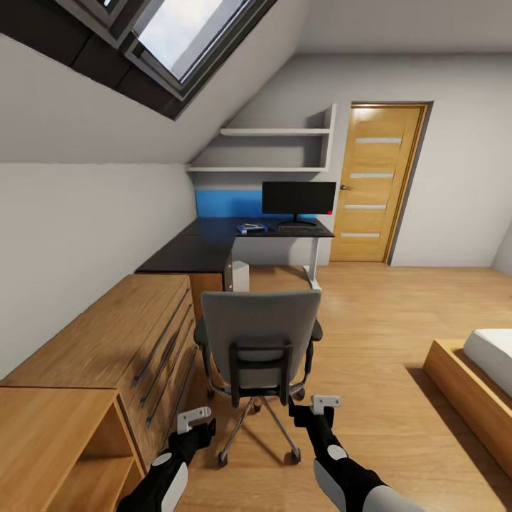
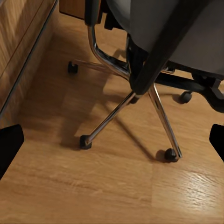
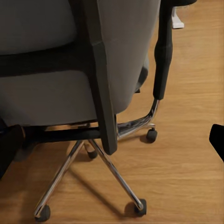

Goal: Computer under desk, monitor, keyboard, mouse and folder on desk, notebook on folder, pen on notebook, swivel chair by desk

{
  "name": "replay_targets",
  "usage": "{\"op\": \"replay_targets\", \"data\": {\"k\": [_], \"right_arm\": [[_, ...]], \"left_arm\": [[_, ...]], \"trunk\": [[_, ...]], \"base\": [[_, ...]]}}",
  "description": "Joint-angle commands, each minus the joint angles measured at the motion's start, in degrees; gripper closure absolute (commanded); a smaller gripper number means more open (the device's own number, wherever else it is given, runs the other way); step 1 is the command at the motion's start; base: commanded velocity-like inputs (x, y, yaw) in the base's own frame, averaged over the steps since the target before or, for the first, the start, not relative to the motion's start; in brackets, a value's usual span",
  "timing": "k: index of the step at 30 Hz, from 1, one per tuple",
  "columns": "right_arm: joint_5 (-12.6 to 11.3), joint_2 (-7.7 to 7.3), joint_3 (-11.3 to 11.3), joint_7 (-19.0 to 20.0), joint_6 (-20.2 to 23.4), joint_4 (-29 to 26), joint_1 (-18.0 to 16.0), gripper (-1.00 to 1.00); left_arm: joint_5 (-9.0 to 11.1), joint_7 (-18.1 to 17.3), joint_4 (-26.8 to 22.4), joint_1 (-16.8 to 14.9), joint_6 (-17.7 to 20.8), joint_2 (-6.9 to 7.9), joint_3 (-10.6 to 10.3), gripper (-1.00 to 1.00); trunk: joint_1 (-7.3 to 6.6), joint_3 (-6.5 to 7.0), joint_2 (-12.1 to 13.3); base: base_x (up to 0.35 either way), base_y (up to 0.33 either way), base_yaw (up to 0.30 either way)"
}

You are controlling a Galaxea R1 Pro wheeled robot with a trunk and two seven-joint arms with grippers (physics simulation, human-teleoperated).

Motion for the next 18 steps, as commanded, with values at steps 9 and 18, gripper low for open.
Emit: {"op": "replay_targets", "data": {"k": [9, 18], "right_arm": [[-0.16, -0.23, 0.42, -0.41, -0.23, 0.45, -0.06, -1.00], [-0.02, -0.28, 0.41, -0.29, -0.37, 0.57, -0.02, -1.00]], "left_arm": [[-0.02, -0.03, 0.08, -0.04, -0.25, -0.05, 0.26, -1.00], [-0.02, -0.02, 0.09, -0.04, -0.34, -0.05, 0.26, -1.00]], "trunk": [[1.98, -1.68, -3.66], [3.96, -3.30, -7.27]], "base": [[0.000, 0.000, 0.000], [0.000, 0.000, 0.000]]}}
